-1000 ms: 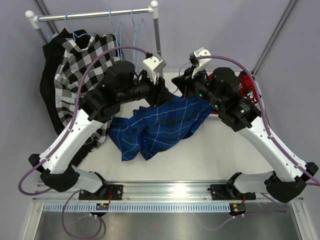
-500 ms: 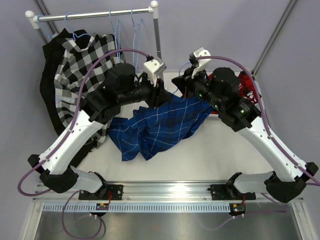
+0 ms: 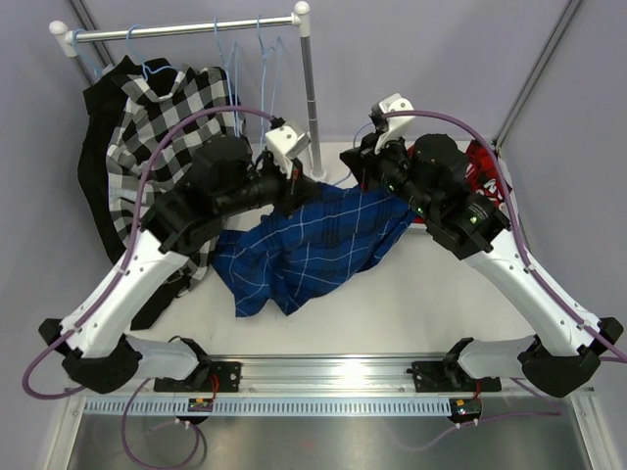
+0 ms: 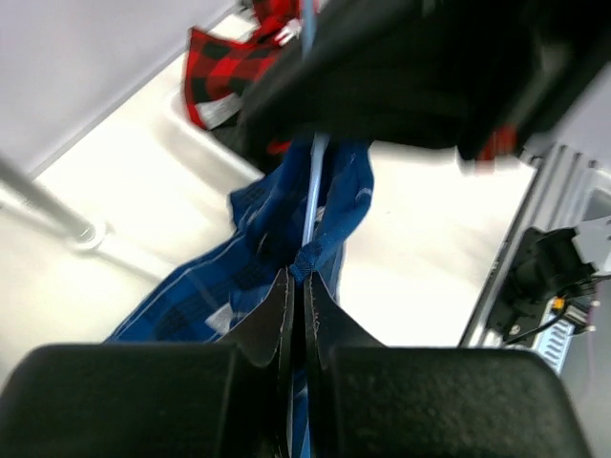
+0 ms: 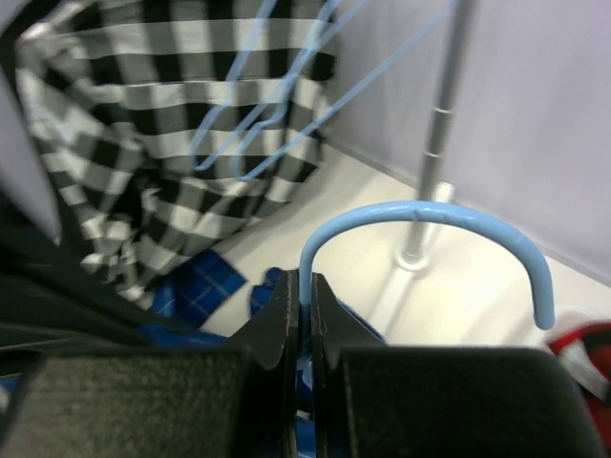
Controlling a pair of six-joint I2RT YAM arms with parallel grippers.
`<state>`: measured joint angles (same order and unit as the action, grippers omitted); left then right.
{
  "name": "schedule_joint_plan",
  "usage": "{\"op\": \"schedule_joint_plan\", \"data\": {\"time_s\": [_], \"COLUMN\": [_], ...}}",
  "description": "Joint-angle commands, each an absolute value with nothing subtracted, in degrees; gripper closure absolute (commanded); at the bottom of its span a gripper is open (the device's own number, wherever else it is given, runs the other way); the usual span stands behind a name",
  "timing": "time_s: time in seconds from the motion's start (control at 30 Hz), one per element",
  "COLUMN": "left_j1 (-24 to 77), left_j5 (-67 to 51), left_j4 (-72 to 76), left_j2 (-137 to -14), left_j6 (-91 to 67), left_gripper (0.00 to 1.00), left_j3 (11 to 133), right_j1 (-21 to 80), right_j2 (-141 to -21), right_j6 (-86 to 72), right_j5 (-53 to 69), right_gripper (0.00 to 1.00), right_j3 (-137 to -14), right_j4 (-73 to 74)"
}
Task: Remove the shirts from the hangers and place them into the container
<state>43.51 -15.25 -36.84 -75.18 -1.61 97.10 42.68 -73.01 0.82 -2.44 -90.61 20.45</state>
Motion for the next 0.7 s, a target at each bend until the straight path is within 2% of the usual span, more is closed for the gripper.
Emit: {"op": "schedule_joint_plan", "data": {"time_s": [0.0, 0.33, 0.67], "left_j1": [41.58, 41.04, 41.04], "left_j5": [-9.42, 2.19, 6.06], "left_j4": [-38.76, -43.06, -43.59], "left_j2": [-67.42, -58.63, -54.76], "left_j6": [1.23, 3.43, -0.52], "left_gripper": [1.0, 1.0, 1.0], "left_j3": [94.32, 87.81, 76.91], "right_j1": [39.56, 31.38, 30.32], "right_j2": [-70.75, -69.26, -68.56], "right_j6": [4.66, 1.94, -3.24], "right_j5": [-14.94, -15.04, -12.31], "right_gripper": [1.0, 1.0, 1.0], "right_j3": [-92.37, -92.9, -100.28], "right_j4": [19.6, 23.11, 25.23]}}
